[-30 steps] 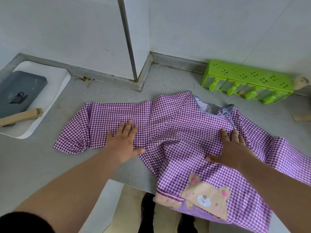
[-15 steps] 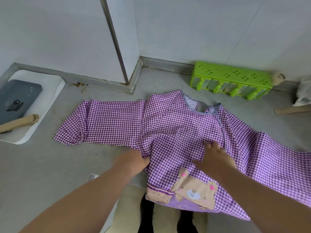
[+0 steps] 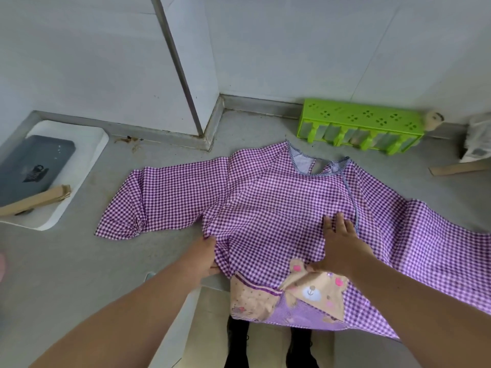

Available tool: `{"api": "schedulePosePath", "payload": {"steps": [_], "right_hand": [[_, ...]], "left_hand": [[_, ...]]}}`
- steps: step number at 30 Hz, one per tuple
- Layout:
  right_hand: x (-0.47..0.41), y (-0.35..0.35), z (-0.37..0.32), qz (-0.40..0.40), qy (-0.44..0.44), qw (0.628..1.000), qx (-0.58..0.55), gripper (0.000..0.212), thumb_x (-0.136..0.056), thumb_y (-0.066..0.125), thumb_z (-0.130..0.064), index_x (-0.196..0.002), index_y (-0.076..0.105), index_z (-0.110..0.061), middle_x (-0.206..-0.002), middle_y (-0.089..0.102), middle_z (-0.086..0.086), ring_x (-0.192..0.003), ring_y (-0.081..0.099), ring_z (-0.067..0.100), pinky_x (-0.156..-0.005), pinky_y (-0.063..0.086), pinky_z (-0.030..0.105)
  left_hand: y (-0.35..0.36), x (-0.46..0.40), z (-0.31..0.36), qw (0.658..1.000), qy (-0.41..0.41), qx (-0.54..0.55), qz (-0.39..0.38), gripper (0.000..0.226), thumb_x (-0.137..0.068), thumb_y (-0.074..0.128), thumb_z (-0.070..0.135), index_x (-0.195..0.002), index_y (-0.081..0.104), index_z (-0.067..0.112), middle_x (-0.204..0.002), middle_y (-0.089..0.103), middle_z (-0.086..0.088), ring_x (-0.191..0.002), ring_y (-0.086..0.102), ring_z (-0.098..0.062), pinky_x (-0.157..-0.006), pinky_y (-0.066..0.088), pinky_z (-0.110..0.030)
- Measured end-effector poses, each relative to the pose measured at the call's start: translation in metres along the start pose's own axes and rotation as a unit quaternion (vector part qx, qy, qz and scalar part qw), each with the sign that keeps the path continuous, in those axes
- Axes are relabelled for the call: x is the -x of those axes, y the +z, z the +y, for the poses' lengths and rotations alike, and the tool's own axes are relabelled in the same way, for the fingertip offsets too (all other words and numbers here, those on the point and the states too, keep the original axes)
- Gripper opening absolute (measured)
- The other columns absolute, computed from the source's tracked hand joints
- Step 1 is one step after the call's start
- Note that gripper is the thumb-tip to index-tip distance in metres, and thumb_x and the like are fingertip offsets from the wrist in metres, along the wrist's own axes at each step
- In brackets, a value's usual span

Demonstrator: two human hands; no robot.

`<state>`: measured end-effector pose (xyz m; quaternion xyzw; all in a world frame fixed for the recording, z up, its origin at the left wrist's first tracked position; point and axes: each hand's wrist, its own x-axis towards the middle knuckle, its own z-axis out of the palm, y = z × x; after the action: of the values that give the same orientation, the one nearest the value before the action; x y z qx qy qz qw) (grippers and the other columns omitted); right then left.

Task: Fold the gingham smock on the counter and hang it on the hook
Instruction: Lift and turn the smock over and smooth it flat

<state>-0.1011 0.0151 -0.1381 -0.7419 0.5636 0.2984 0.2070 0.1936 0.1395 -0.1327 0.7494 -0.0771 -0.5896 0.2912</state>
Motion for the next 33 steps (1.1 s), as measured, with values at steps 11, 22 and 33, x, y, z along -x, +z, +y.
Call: {"api": "schedulePosePath", "payload": {"steps": [11, 22, 33], "right_hand": [[-0.008, -0.004, 0.002, 0.0, 0.015, 1.0, -0.006, 0.161, -0.055, 0.07, -0.09, -0.159, -0.023, -0.011, -0.167, -0.026, 0.019, -0.156, -0.014, 0.041, -0.126, 0.018, 0.056], [-0.011, -0.01, 0.007, 0.004, 0.017, 1.0, -0.001, 0.163, -0.052, 0.062, -0.097, -0.16, -0.023, -0.009, -0.167, -0.023, 0.022, -0.157, -0.011, 0.043, -0.127, 0.014, 0.054], [-0.014, -0.012, 0.01, 0.005, 0.015, 1.0, 0.007, 0.161, -0.053, 0.059, -0.099, -0.16, -0.021, -0.008, -0.168, -0.021, 0.024, -0.156, -0.01, 0.045, -0.127, 0.016, 0.055]], "left_hand": [[-0.008, 0.019, -0.021, 0.969, -0.001, -0.162, -0.184, 0.026, -0.101, 0.068, 0.014, -0.127, 0.066, 0.012, -0.117, 0.077, -0.007, -0.098, 0.074, -0.017, -0.077, 0.061, -0.023], [-0.056, 0.021, -0.025, 0.922, 0.008, -0.365, -0.128, 0.023, -0.099, 0.069, 0.047, -0.111, 0.065, 0.028, -0.097, 0.069, 0.007, -0.086, 0.063, -0.013, -0.081, 0.054, -0.028], [-0.035, 0.052, -0.018, 0.888, -0.009, -0.414, -0.199, 0.051, -0.113, 0.032, 0.051, -0.159, 0.039, 0.03, -0.164, 0.043, 0.008, -0.148, 0.043, -0.019, -0.118, 0.031, -0.036]]}}
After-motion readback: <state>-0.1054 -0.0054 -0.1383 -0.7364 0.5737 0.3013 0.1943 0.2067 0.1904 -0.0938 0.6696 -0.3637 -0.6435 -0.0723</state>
